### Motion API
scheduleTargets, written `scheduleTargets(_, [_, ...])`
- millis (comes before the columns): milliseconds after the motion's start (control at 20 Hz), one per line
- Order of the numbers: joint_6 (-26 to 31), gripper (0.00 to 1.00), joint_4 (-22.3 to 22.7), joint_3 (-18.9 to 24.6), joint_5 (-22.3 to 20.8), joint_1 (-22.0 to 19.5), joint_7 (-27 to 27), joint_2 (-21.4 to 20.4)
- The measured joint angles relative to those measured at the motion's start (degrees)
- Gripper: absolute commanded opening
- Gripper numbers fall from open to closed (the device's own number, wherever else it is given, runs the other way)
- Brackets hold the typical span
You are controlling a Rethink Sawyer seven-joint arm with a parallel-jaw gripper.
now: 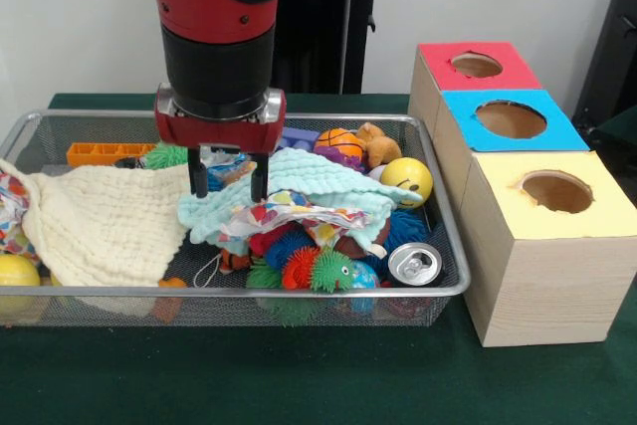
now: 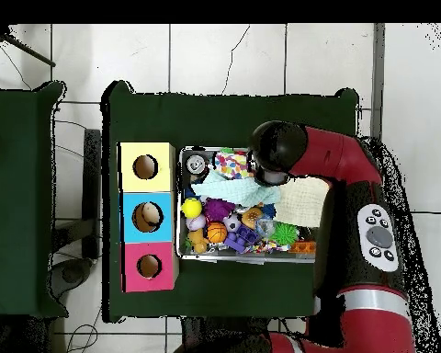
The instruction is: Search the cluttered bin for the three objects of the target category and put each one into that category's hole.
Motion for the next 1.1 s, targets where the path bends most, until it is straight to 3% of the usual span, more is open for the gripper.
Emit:
scheduleTargets(500, [-0.3, 1.00, 5.0, -3.3, 2.3, 1.0, 0.0, -4.7])
scheduleTargets(1100, [-6.6, 1.00, 8.6, -6.1, 7.1, 7.7, 0.6, -5.9])
